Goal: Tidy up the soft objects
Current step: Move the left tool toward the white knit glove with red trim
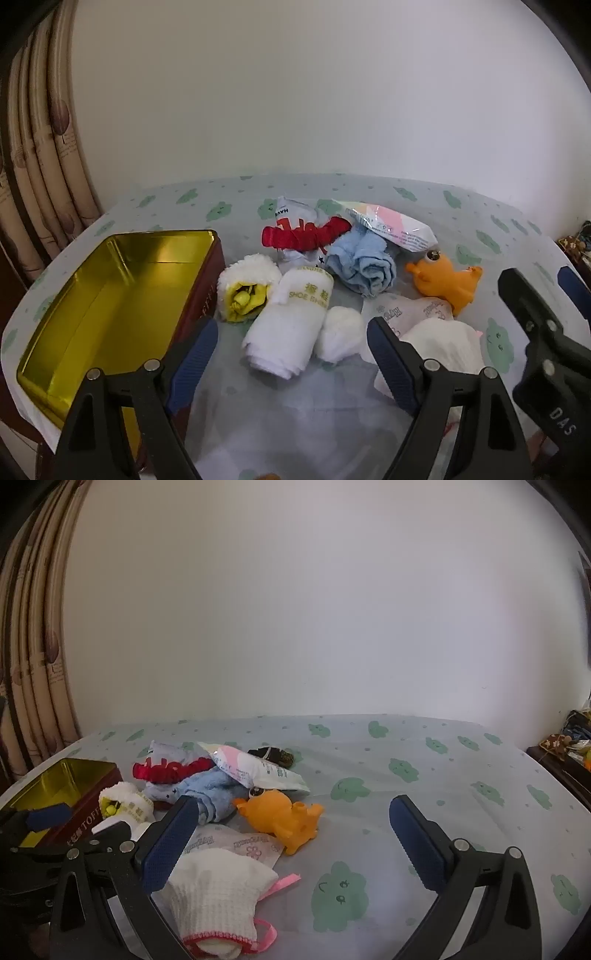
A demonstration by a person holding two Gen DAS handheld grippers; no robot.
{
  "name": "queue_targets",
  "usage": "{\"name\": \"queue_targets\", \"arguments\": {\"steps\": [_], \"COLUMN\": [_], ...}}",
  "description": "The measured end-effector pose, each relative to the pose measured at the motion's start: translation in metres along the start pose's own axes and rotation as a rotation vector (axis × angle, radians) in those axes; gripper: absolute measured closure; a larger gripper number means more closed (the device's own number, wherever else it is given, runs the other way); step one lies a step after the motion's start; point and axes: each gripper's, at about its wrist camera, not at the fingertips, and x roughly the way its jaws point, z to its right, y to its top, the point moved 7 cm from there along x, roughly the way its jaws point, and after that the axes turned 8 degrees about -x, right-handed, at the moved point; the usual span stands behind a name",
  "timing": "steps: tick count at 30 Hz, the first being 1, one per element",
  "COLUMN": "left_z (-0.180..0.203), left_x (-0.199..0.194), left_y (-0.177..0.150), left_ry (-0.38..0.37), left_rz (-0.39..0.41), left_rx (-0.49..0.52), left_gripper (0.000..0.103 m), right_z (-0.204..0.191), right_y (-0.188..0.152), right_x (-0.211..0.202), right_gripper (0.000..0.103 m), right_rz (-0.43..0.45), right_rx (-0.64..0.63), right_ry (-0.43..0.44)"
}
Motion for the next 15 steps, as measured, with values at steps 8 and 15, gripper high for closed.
{"name": "queue_targets", "arguments": {"steps": [8,15], "left_z": [-0.011,-0.006], "left_x": [-0.018,-0.023], "left_y": [-0.014,-0.016], "left_ry": [0.033,0.021], "left_rz": [0.126,0.082], "left_rx": [0.006,-0.006], "left_gripper": [0.018,0.018], "right_z": [0.032,0.049], "right_y": [-0.008,-0.018], "right_x": [-0.012,-0.020], "right_gripper": [0.000,0.000], "right_rz": [0.001,-0.037], "right_rx": [0.018,0.021], "right_ry": [-0.067,-0.086]}}
